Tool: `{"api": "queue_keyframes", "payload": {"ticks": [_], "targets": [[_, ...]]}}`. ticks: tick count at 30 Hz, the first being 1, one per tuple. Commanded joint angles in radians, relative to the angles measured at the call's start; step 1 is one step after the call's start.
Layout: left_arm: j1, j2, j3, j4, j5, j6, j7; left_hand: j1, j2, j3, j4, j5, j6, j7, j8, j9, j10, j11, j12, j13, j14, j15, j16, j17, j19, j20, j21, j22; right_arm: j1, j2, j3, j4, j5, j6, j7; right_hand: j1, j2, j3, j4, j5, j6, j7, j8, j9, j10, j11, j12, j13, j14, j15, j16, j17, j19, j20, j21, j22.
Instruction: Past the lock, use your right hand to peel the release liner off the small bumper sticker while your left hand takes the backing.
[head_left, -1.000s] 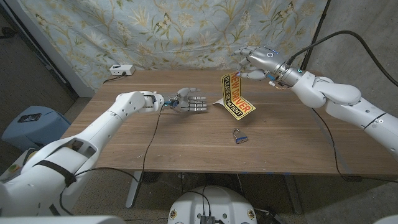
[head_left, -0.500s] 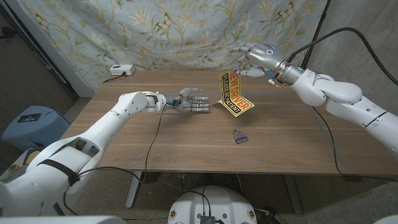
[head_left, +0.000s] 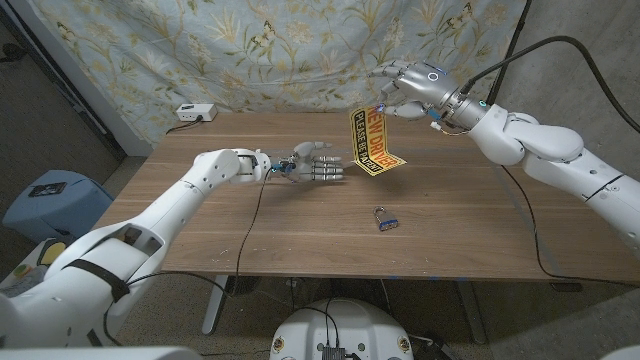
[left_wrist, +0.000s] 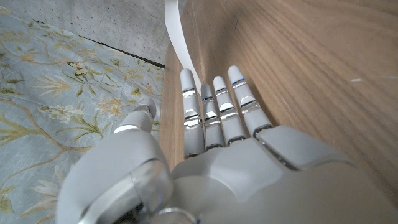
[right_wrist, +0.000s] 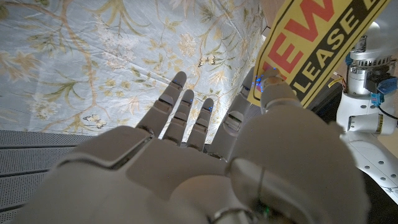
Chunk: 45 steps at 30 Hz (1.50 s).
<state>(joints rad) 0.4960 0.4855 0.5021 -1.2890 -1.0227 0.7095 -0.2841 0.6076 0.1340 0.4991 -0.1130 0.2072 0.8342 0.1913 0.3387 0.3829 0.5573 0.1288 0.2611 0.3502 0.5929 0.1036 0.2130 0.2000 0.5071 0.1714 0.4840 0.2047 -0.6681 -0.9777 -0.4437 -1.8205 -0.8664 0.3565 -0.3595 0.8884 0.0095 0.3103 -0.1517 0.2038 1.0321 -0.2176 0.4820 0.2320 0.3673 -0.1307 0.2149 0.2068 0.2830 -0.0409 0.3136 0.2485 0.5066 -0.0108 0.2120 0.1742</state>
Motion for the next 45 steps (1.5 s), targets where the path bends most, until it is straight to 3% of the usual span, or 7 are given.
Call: {"api": "queue_keyframes", "payload": {"ticks": [1,14,21,26,28,39,45], "targets": [[0.026,0.022,-0.017,-0.053,-0.064,0.048,-0.044,-0.009,0.000,0.001,0.004,-0.002,0.008,0.001,0.000,0.005,0.013,0.002,0.003,0.005,0.016,0.002,0.005,0.002,0.008,-0.002,0.004,0.000,0.033,0.017,-0.017,0.024,-0.015,0.010,0.000,0.006,0.000,-0.002,0.004,0.004,0.006,-0.004,0.005,0.003,0.010,0.000,-0.003,0.002,0.009,-0.097,0.000,0.003,0.003,0.005,-0.003,0.006],[0.054,0.032,-0.028,-0.096,-0.109,0.050,-0.025,-0.017,0.005,0.004,0.005,-0.003,0.015,-0.002,-0.001,0.007,0.022,-0.001,0.006,0.005,0.020,0.001,0.006,0.001,0.010,-0.001,0.005,0.000,0.058,0.026,-0.024,0.025,-0.015,0.005,0.016,0.004,0.000,-0.002,0.005,0.005,0.003,-0.004,0.004,0.003,0.009,0.000,-0.004,0.002,0.010,-0.096,-0.002,0.003,0.003,0.005,-0.003,0.006],[0.010,0.014,0.018,-0.033,-0.098,0.092,-0.066,-0.031,0.001,-0.002,0.010,-0.006,0.015,0.004,-0.005,0.005,0.020,0.004,0.005,0.006,0.017,0.004,0.005,0.002,0.012,-0.002,0.006,-0.001,0.060,0.024,-0.020,0.025,-0.024,-0.005,0.004,0.004,0.000,-0.002,0.005,0.005,0.002,-0.004,0.003,0.002,0.008,-0.001,-0.004,0.002,0.010,-0.097,-0.003,0.002,0.004,0.005,-0.003,0.006],[-0.006,0.000,0.022,0.010,-0.087,0.106,-0.039,-0.097,-0.009,-0.025,0.035,-0.013,-0.079,0.009,-0.077,-0.028,-0.003,0.025,-0.009,0.005,-0.002,0.021,0.001,0.008,0.008,0.008,0.004,-0.002,0.056,0.018,-0.017,0.024,-0.025,-0.006,-0.008,0.003,0.001,-0.001,0.005,0.005,0.001,-0.004,0.003,0.002,0.008,-0.001,-0.005,0.002,0.010,-0.097,-0.003,0.003,0.004,0.005,-0.003,0.006],[-0.012,-0.008,0.019,0.027,-0.082,0.102,-0.025,-0.106,-0.010,-0.027,0.038,-0.013,-0.085,0.013,-0.084,-0.033,-0.010,0.028,-0.012,0.004,-0.008,0.026,0.000,0.008,0.006,0.009,0.004,-0.002,0.051,0.015,-0.015,0.020,-0.029,-0.009,-0.013,0.002,0.001,-0.002,0.005,0.005,0.002,-0.004,0.003,0.002,0.009,-0.001,-0.004,0.002,0.010,-0.097,-0.003,0.003,0.004,0.005,-0.003,0.006],[-0.087,-0.067,0.037,0.164,-0.018,0.061,-0.050,-0.125,-0.011,-0.033,0.045,-0.015,-0.089,0.015,-0.095,-0.043,-0.011,0.026,-0.014,0.003,-0.008,0.024,0.001,0.009,0.005,0.009,0.003,-0.002,0.015,-0.015,0.017,-0.023,-0.023,-0.033,-0.015,0.003,0.000,-0.002,0.005,0.005,0.003,-0.004,0.005,0.003,0.009,0.000,-0.004,0.002,0.012,-0.098,-0.004,0.002,0.005,0.004,-0.003,0.006],[-0.147,-0.126,0.065,0.291,0.034,0.026,-0.102,-0.129,-0.010,-0.032,0.046,-0.014,-0.081,0.013,-0.095,-0.048,-0.005,0.021,-0.012,0.003,-0.004,0.018,0.003,0.008,0.008,0.009,0.004,-0.002,-0.003,-0.026,0.034,-0.040,-0.016,-0.038,-0.022,0.003,0.001,-0.001,0.005,0.005,0.003,-0.004,0.005,0.004,0.008,0.000,-0.005,0.002,0.013,-0.098,-0.004,0.003,0.005,0.004,-0.003,0.006]]}}
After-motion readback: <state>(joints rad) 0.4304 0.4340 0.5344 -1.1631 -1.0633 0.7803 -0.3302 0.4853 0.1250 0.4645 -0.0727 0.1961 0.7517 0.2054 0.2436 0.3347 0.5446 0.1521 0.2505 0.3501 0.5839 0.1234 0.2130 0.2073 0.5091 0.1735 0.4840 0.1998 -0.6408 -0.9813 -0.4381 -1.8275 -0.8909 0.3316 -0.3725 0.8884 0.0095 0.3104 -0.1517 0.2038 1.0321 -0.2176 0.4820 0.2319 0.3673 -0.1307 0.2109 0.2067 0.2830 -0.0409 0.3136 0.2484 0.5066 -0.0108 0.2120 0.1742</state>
